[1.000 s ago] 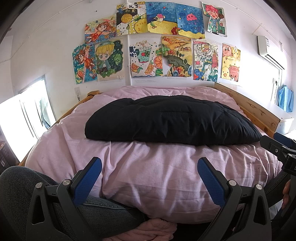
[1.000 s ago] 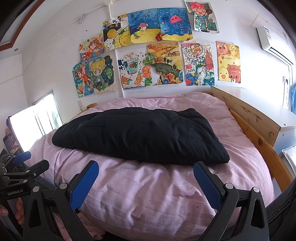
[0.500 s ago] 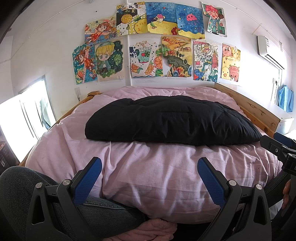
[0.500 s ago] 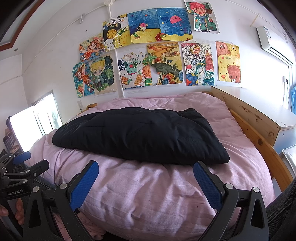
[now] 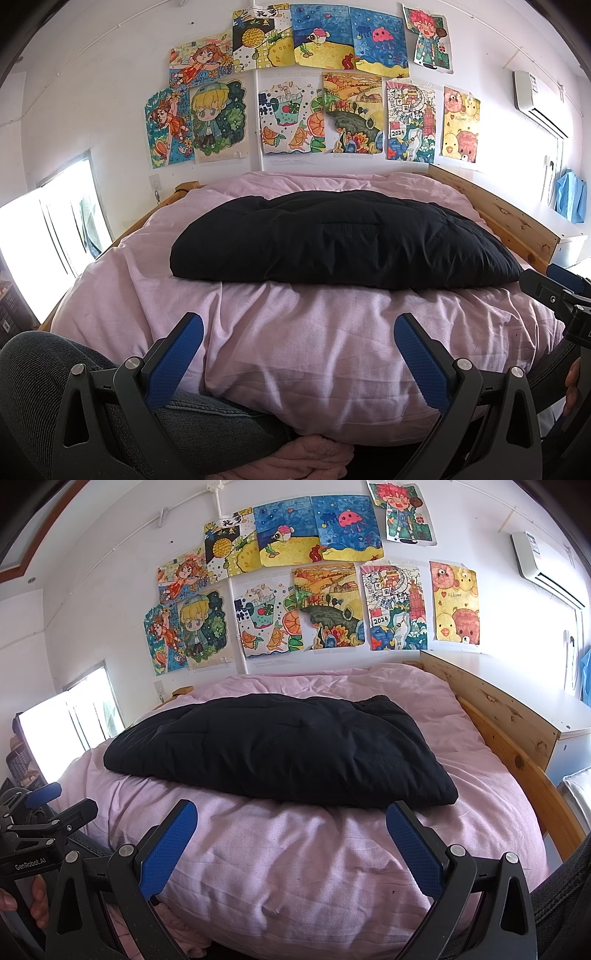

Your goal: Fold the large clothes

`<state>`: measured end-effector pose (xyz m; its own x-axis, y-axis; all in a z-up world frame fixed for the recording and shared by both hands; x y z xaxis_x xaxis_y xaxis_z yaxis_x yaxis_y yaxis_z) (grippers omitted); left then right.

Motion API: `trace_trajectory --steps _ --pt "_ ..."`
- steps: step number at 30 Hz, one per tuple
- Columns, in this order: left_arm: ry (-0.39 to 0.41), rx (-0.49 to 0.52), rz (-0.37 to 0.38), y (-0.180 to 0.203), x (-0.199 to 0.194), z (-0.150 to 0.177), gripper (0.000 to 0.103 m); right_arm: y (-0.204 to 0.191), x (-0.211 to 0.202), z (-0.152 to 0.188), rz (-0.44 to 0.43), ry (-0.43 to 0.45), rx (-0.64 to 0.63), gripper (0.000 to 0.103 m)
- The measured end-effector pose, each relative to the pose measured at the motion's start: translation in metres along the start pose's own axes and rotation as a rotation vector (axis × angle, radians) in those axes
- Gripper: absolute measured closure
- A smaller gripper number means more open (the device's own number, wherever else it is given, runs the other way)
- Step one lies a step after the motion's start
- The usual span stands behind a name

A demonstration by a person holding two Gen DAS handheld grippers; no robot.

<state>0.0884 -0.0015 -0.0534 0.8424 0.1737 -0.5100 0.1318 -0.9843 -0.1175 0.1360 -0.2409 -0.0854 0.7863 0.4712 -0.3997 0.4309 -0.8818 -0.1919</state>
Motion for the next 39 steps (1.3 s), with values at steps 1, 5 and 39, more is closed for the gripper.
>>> trace_trajectory --steps 1,5,39 --pt "0.0 0.0 0.0 -0.0005 0.0001 -0.0001 0.002 0.0 0.0001 0.0 0.0 0.0 0.0 0.0" --pt "0.0 -0.001 0.0 -0.0003 0.0001 0.0001 0.002 0.0007 0.0005 0.0007 0.002 0.0 0.003 0.0" --pt "-0.008 -0.035 -0.024 -0.0056 -0.0014 -0.0017 0.002 -0.0013 0.0012 0.0004 0.004 0.0 0.007 0.0"
Point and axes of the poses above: each gripper's, at about its wrist camera, not at the fingertips, and x roughly the way its jaws point, y to its right, z to its underside, the point moved 5 cm from there along x, roughly the way its jaws point, and after that the axes turned 12 degrees about -z, right-handed, at the moved point
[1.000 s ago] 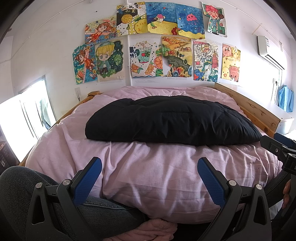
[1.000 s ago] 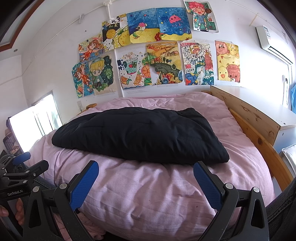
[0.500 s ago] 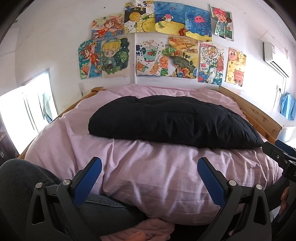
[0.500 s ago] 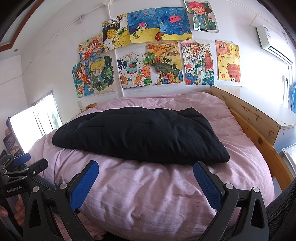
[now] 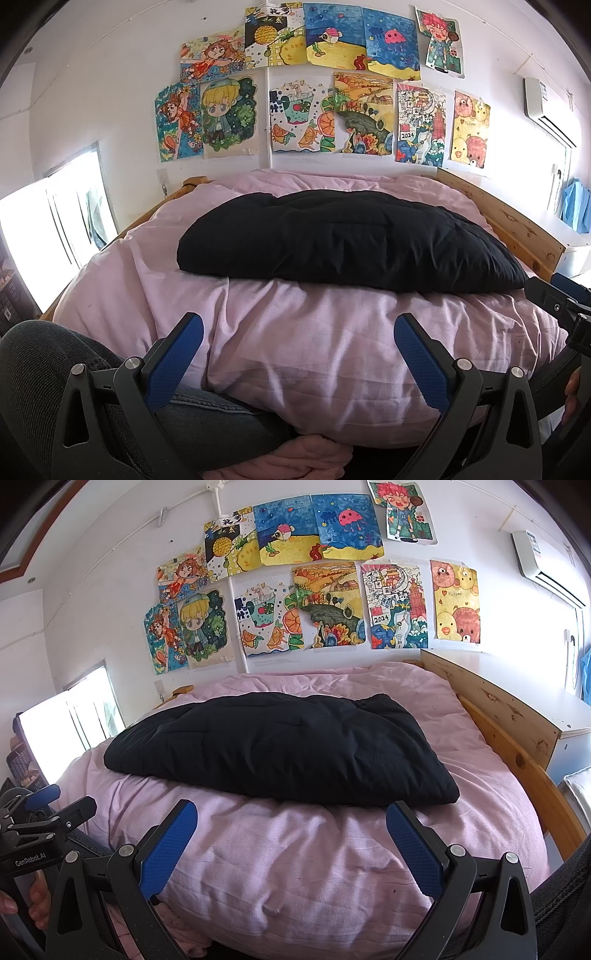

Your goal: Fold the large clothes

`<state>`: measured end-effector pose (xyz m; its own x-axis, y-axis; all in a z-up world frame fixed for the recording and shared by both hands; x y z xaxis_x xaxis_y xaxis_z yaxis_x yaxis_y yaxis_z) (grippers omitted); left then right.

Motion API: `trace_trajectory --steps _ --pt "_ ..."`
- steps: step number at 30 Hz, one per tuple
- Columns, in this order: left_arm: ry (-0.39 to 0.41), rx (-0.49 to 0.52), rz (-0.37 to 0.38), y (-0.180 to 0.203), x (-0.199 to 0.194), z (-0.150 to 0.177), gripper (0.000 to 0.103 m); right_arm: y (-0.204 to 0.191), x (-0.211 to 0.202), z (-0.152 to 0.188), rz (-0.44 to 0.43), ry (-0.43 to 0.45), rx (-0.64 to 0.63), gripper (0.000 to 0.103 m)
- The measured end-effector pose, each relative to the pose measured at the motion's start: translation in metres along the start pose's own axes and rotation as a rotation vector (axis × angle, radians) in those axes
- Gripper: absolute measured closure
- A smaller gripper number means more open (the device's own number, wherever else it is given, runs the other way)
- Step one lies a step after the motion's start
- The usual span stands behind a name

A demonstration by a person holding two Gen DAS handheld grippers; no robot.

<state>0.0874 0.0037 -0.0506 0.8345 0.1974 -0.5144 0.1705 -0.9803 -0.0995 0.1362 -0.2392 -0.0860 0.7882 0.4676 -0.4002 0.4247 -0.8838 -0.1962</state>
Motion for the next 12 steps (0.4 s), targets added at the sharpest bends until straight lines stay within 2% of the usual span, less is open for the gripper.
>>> trace_trajectory --steps 12 --pt "0.0 -0.003 0.0 -0.0004 0.0001 0.0005 0.002 -0.0003 0.0003 0.0 0.001 -0.001 0.001 0.0"
Point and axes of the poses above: each gripper's, at about its wrist camera, not at the fingertips, and x roughly the way its jaws point, y to its right, z to its underside, the point moved 5 cm from there along x, roughly the way its jaws point, and after that the axes turned 12 degrees about -z, right-handed, at the moved point
